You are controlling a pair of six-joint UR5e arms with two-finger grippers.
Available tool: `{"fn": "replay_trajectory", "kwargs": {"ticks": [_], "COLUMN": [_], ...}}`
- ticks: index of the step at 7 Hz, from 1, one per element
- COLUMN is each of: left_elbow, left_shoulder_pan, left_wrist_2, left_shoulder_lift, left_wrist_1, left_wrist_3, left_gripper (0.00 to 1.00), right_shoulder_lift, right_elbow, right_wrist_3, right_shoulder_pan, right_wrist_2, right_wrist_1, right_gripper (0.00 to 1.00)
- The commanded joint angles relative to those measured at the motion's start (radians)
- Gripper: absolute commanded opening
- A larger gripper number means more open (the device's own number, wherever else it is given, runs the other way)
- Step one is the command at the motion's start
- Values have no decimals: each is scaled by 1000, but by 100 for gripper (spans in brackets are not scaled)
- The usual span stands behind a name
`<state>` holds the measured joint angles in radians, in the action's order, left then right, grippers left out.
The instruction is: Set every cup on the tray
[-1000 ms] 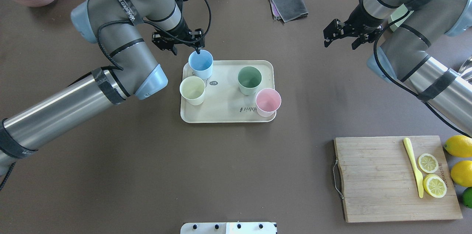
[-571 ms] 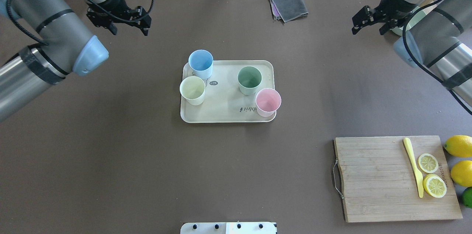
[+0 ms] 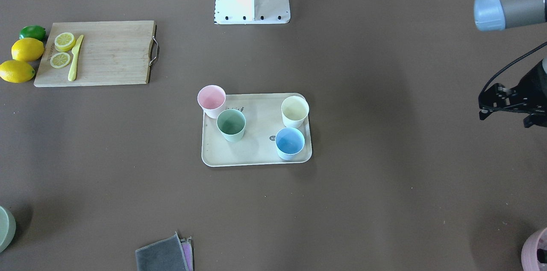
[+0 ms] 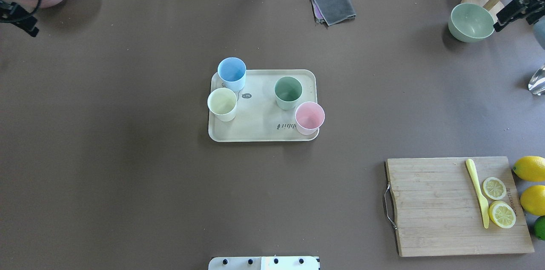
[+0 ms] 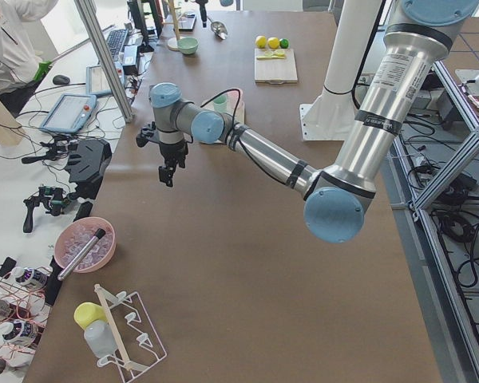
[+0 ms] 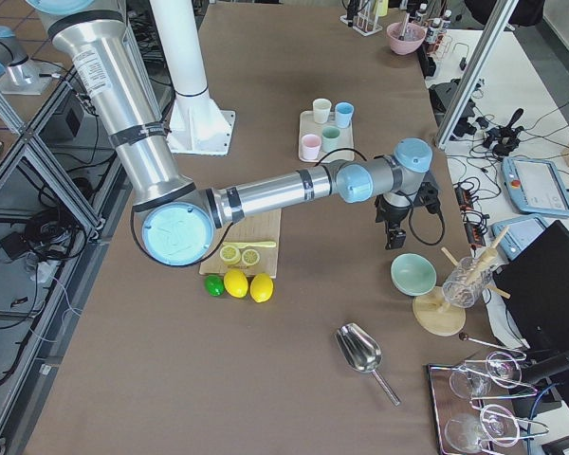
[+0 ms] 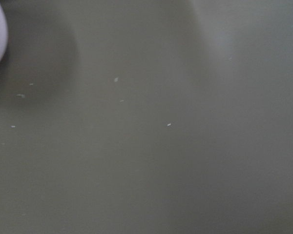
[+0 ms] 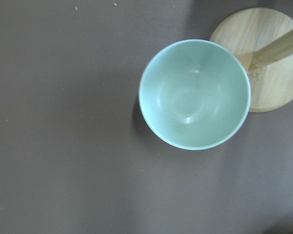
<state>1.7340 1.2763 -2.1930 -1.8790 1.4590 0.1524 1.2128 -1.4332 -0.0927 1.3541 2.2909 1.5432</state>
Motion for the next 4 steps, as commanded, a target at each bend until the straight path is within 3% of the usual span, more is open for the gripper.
{"fn": "replay_trajectory", "kwargs": {"ticks": [1,4], "left_elbow": [60,113], "left_shoulder_pan": [90,86], "left_wrist_2": [1,1], "left_shoulder_lift": [145,195], "left_wrist_1": [10,15], "left_wrist_3": [-146,-140], "left_gripper": [98,98], "right_shoulder_lift": [46,59], "right_elbow": [0,-4], "right_wrist_3": [76,65], "right_shoulder_pan": [31,34], "right_wrist_2": [-1,-2], "right_wrist_1": [2,0], "right_gripper": [100,100]}}
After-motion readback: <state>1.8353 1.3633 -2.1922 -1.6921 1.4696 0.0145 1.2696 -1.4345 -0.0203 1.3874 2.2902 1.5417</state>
